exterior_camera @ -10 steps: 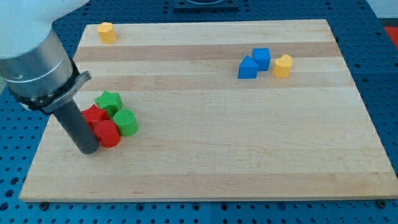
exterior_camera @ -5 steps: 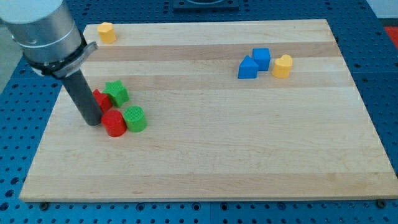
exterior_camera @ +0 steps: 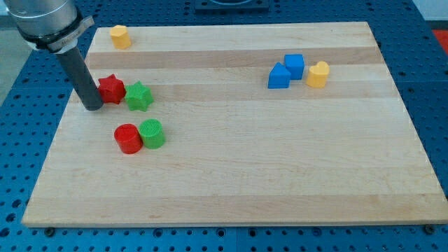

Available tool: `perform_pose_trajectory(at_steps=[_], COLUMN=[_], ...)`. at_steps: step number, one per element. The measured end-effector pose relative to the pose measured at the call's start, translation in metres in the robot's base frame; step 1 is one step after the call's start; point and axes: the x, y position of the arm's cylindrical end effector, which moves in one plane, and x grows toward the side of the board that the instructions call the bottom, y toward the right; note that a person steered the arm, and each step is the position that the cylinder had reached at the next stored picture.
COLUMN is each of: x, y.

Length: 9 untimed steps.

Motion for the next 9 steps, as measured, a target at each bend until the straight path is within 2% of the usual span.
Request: perform_pose_trajectory(at_steps=[3,5,6,8,9], x=[-0.024,-0.056,-0.076,-0.088,-0.098], y=[0.014,0.064,0.062,0.026,0.026])
